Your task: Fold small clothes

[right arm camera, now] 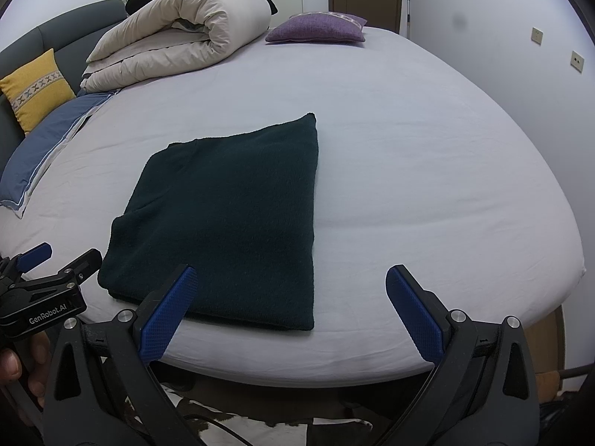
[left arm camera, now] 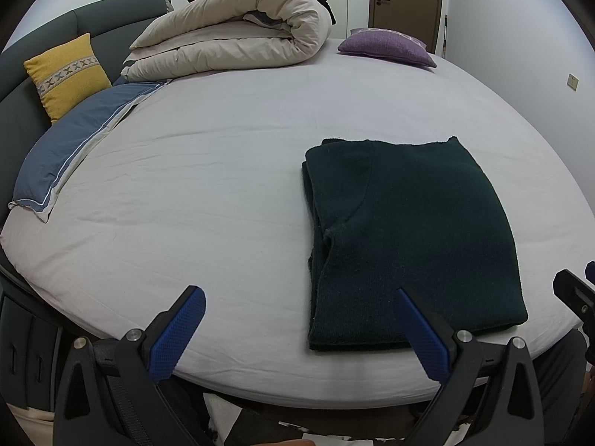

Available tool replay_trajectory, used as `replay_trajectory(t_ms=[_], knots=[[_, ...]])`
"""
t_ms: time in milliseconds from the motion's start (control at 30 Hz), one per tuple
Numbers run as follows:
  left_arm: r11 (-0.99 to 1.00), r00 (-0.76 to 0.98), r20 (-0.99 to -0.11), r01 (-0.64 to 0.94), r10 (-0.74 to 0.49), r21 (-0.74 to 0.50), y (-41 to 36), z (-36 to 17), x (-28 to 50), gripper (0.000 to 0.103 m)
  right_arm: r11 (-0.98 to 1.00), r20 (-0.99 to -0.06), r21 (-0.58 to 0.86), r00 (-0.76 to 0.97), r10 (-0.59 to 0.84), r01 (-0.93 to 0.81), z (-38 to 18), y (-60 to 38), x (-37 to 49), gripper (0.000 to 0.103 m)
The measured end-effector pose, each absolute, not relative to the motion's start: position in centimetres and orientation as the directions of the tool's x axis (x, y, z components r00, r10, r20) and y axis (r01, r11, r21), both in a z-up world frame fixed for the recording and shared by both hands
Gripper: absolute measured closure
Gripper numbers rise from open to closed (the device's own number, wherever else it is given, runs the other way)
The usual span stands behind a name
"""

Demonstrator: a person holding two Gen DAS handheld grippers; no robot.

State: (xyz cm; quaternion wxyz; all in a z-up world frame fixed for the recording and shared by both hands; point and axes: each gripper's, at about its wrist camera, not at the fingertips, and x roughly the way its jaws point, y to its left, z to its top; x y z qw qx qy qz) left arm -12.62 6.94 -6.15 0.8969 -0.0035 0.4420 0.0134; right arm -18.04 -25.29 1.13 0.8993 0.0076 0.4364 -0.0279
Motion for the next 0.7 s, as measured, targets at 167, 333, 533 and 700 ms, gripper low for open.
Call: replay_trajectory(t_ms=[167,333,533,700], knots=[[1.0,0.609,-0.793,-0.026,0.02,0.006,6.93,-6.14,-12.63,0.0,0.998,-0.786,-0.011,0.617,-0.044,0.056,1.16,-25.32,-18.01,0.0],[1.0,0.608,-0.794,-0.025,0.021,0.007,6.98,-6.17,-12.6,0.0,0.998,-0.786,-0.01,0.616,-0.042,0.056,1.17,-25.3,-18.03,0.0],[1.0,0.607,-0.794,-0.026,0.022,0.007,6.9,-6.18,-12.67,0.0,0.998,-0.786,-0.01,0.617,-0.043,0.057,1.18,-25.31,-18.02,0.0],[1.0,0.607,-0.795,-0.025,0.021,0.007,6.97,-6.21,-12.63,0.0,0.998,-0.788,-0.007,0.615,-0.042,0.058,0.96,-25.22,-18.17,0.0]])
